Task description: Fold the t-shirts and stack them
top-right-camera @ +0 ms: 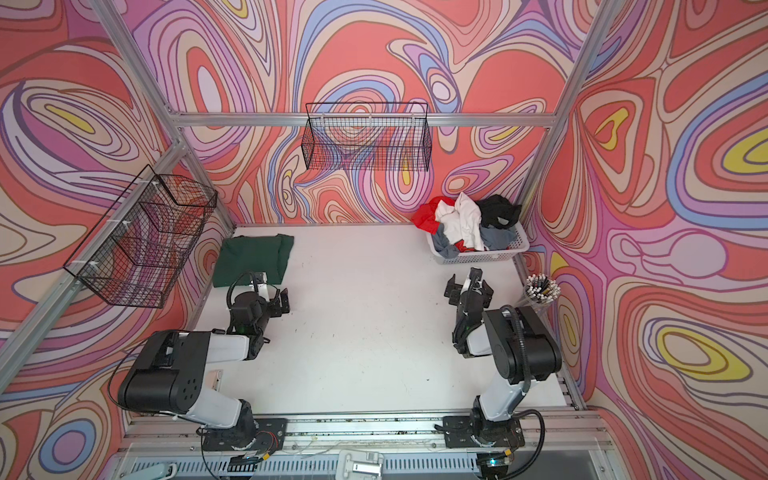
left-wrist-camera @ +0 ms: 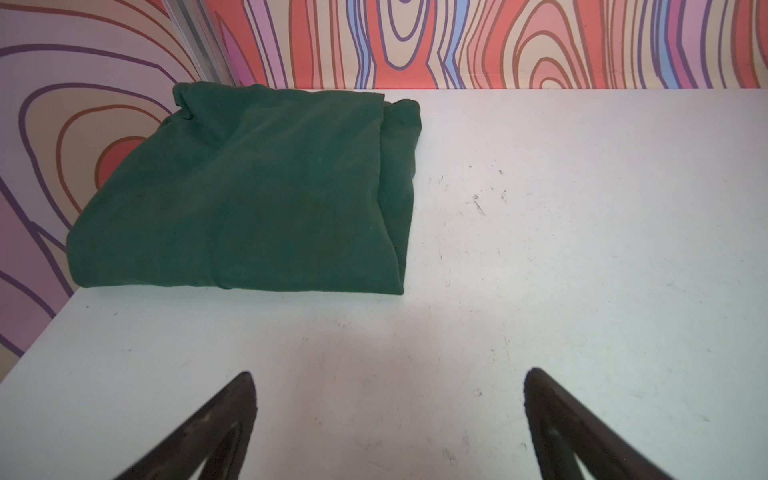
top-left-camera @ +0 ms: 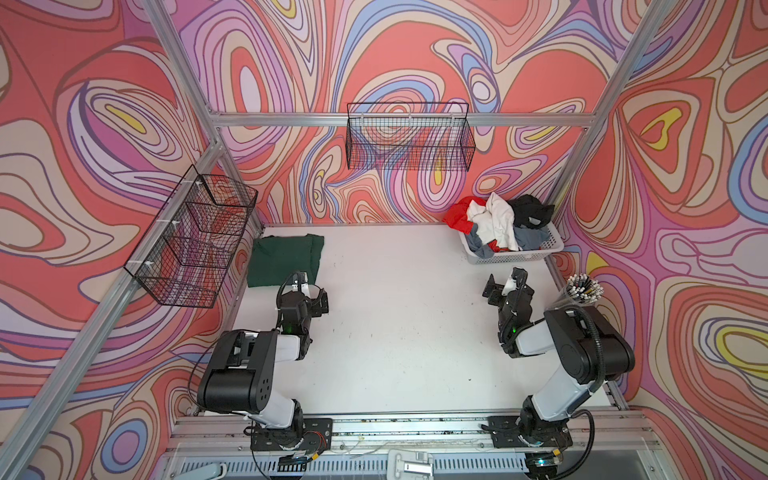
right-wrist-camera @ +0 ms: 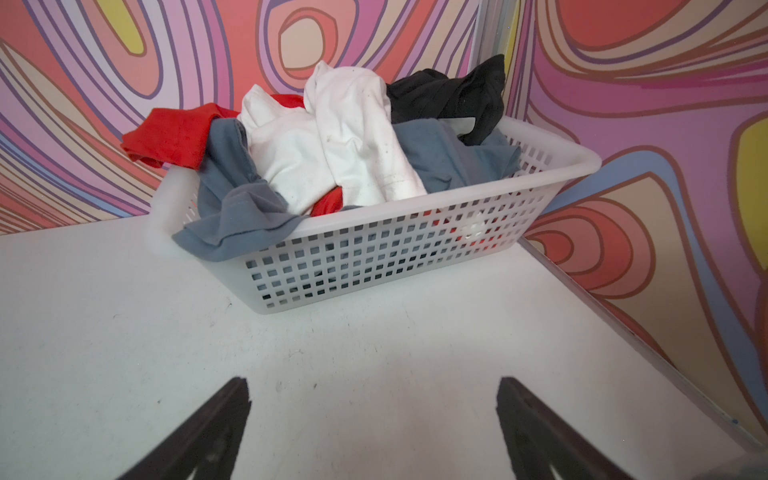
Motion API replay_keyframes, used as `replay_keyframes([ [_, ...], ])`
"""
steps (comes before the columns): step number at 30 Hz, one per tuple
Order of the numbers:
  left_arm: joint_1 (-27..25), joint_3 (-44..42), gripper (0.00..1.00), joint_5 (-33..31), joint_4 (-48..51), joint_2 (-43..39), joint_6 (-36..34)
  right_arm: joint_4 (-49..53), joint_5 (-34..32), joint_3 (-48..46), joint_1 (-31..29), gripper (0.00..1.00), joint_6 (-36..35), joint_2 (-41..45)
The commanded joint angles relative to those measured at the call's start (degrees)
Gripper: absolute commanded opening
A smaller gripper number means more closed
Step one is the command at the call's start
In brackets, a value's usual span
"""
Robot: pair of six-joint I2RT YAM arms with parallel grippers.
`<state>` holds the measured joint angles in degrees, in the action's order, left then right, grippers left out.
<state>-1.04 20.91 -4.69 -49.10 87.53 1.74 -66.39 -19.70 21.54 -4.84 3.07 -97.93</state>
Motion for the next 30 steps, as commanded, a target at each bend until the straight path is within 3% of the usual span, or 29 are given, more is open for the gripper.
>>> replay_keyframes([
  [1, 0.25, 0.8, 1.0, 0.47, -1.61, 0.67, -0.33, -0.85, -0.3, -0.26, 0.11, 0.98, -0.1, -0.16],
  [30, 0.0, 0.45, 1.0, 0.26, -2.14, 0.63, -0.6, -1.36, -1.54, -0.45, -0.28, 0.98, -0.51, 0.02],
])
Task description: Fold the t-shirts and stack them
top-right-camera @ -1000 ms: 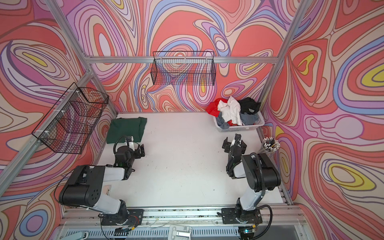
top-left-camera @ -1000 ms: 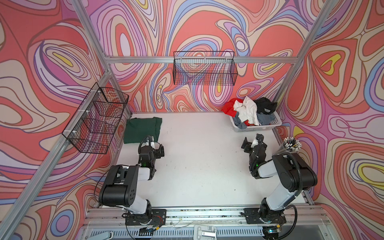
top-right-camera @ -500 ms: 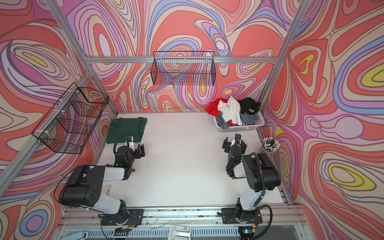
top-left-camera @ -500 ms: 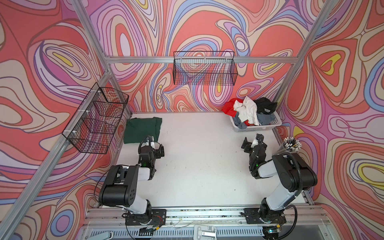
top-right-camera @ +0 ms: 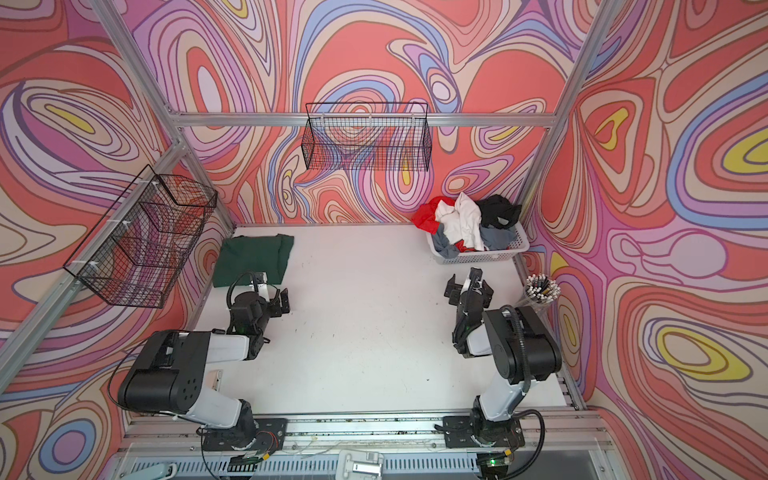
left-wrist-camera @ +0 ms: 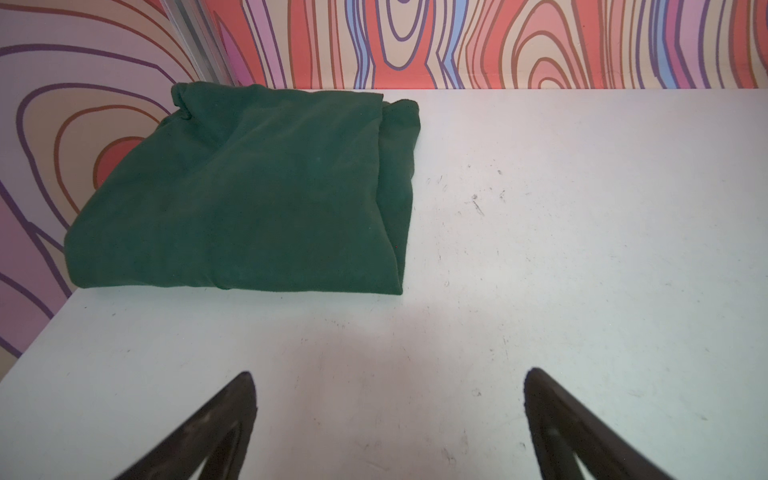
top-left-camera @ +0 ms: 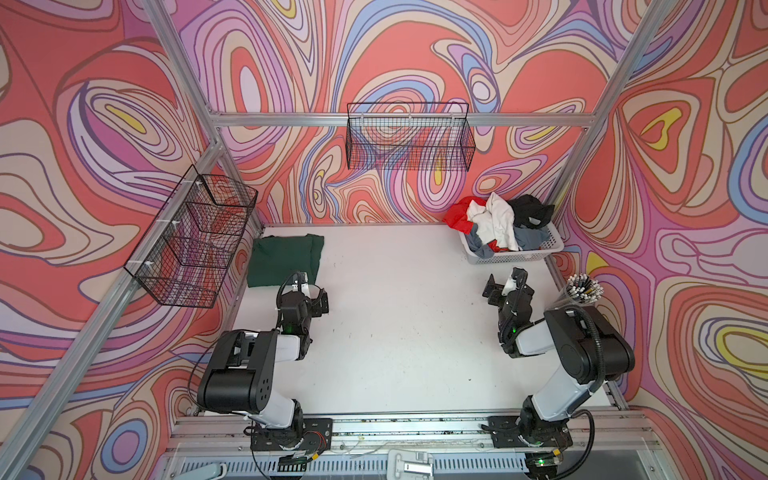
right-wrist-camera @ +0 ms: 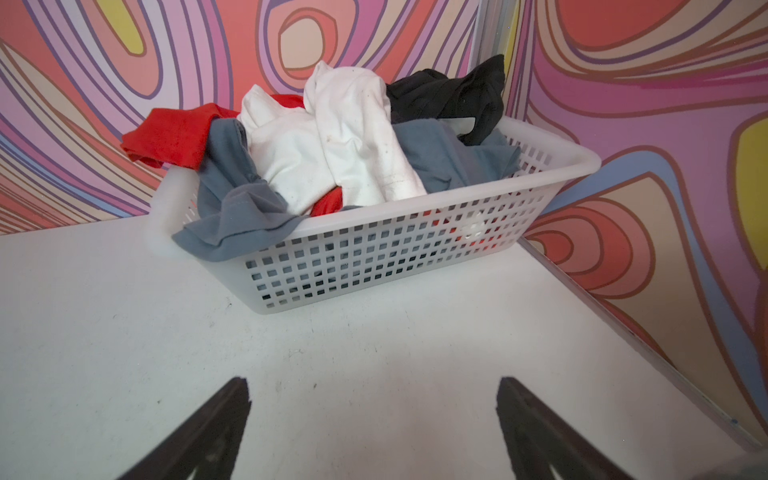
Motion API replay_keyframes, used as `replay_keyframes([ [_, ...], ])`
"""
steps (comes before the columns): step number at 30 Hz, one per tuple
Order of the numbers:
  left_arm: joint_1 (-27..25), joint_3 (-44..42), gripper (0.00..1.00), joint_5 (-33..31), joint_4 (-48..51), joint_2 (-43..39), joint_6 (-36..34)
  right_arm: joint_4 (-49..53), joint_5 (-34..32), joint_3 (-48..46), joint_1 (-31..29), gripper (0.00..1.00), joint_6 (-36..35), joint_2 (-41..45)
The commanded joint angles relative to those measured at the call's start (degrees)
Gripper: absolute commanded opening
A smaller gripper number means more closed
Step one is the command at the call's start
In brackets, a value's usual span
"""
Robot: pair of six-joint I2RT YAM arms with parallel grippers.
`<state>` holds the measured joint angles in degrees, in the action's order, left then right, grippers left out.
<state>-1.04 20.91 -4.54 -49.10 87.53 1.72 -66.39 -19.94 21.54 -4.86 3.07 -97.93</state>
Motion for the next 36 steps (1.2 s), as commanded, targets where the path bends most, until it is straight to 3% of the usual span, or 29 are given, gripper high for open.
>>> replay_keyframes([
  [1, -0.18, 0.3, 1.0, 0.06, -2.22, 0.46, -0.83, -1.58, -2.07, -0.45, -0.36, 0.98, -0.5, 0.06],
  [3, -0.9, 0.01, 1.0, 0.6, -2.11, -0.51, -1.8, 1.18, -3.13, -0.1, -0.88, 0.98, -0.21, 1.69],
  [6, -2.65, -0.53, 1.0, -3.45, -0.13, -4.39, -2.52, 0.47, -3.23, -0.09, -1.63, 0.98, -1.54, 1.69],
  [12, -7.02, 2.87, 1.0, -11.66, 13.2, -11.8, -2.47, -0.19, -3.38, -0.61, -1.77, 0.98, -1.65, 2.17],
  [16, -8.81, 3.64, 1.0, -12.68, 16.91, -15.0, -1.68, -0.73, -6.04, -1.05, -2.28, 0.98, -1.9, 3.29],
  [17, -9.04, 3.76, 1.0, -12.38, 17.56, -15.86, -1.05, 3.33, -9.24, 0.29, -3.3, 0.98, -1.89, 5.01],
  [20, -9.2, 4.04, 1.0, -10.71, 18.44, -17.45, 1.57, 17.13, -9.44, 5.74, -3.57, 0.98, -1.43, 10.81],
  [27, -11.51, 13.27, 1.0, -6.51, 32.1, -16.95, 4.88, 51.93, -6.03, 24.42, -3.71, 0.98, 13.89, 15.98],
  [32, -14.14, 18.5, 1.0, -2.28, 39.68, -16.48, 9.31, 72.41, -1.25, 44.58, -3.59, 0.98, 14.74, 9.67],
  [36, -16.27, 21.39, 1.0, 6.78, 41.33, -13.81, 12.35, 82.36, -1.74, 60.17, -3.44, 0.98, 10.79, 0.22],
])
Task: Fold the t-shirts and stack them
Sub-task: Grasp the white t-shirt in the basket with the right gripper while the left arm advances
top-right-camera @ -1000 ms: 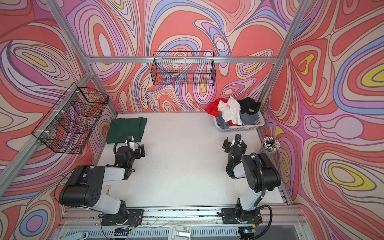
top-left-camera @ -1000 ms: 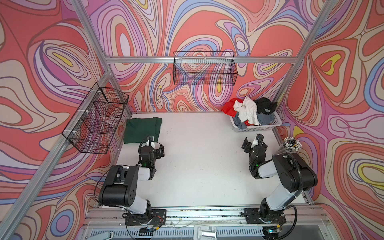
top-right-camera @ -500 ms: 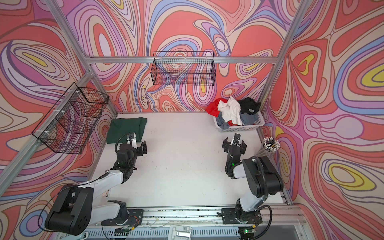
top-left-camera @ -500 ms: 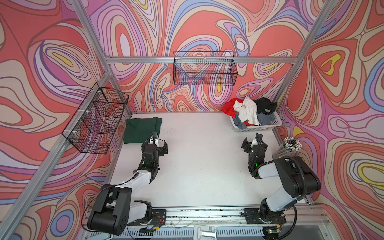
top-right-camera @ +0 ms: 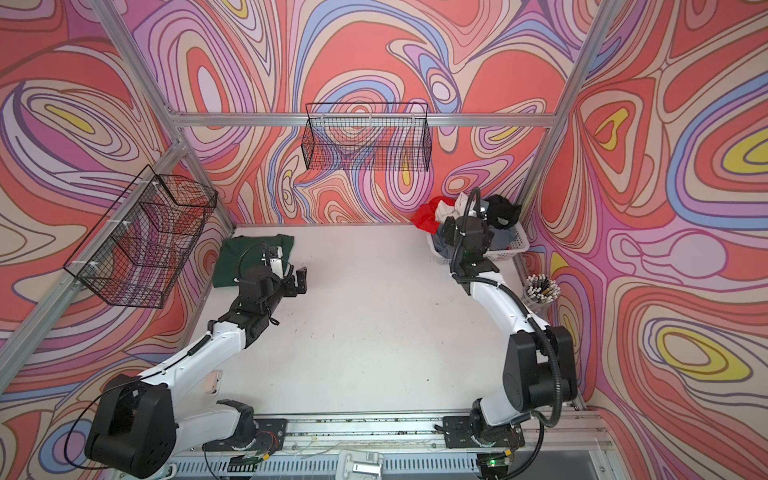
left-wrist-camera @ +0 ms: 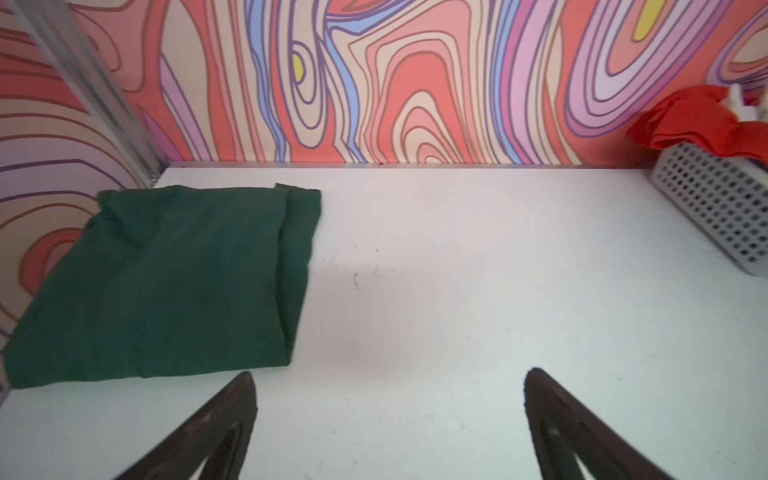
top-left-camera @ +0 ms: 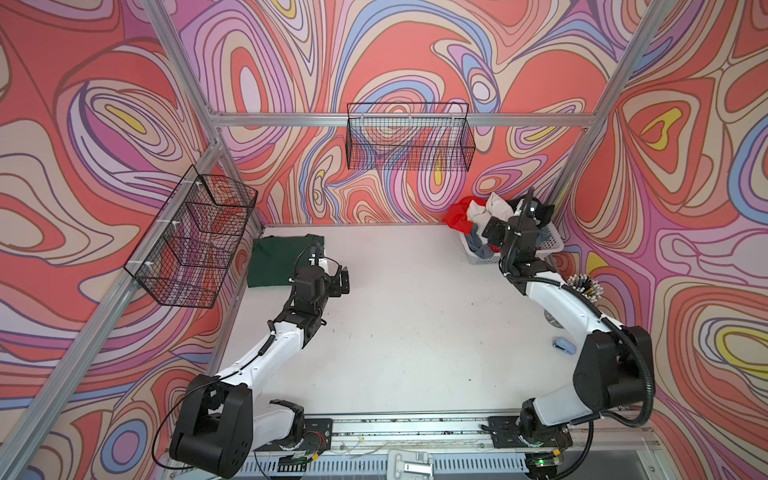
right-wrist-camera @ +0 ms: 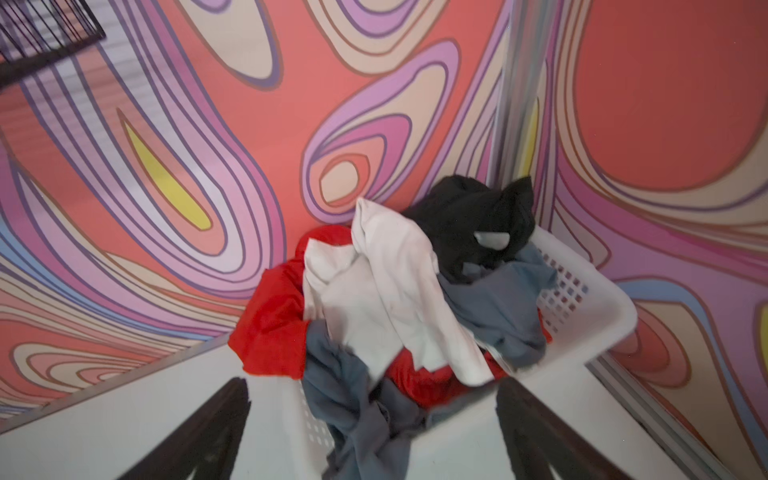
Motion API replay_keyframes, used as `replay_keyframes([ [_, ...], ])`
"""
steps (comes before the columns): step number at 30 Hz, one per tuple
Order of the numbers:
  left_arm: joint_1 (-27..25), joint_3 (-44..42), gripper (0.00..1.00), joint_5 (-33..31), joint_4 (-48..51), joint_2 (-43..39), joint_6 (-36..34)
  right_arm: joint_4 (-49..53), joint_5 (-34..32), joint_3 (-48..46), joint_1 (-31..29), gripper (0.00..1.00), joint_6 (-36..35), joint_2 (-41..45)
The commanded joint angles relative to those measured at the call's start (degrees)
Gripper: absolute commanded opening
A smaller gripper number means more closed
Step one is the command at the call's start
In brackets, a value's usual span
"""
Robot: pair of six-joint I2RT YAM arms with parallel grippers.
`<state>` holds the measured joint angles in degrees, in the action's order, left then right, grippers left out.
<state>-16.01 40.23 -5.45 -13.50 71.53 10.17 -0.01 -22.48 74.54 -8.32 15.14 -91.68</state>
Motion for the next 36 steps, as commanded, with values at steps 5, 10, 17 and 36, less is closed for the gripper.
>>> replay_keyframes([
  [5, -4.69, 4.49, 1.0, 11.99, 8.45, 4.8, 5.2, 24.71, 2.05, 22.68, 2.04, 0.98, -1.96, -18.46],
  [10, -6.1, 4.76, 1.0, 11.65, 9.33, 4.81, 5.7, 26.12, 4.16, 29.9, 4.01, 0.98, -0.82, -25.17],
  [17, -6.23, 5.05, 1.0, 10.51, 11.24, 3.67, 4.88, 29.31, 2.65, 41.38, 8.63, 0.95, -2.8, -35.57],
  [36, -6.3, 4.98, 1.0, 13.78, 9.71, 6.61, 7.59, 21.72, 4.47, 34.28, 9.13, 0.65, -8.7, -34.27],
])
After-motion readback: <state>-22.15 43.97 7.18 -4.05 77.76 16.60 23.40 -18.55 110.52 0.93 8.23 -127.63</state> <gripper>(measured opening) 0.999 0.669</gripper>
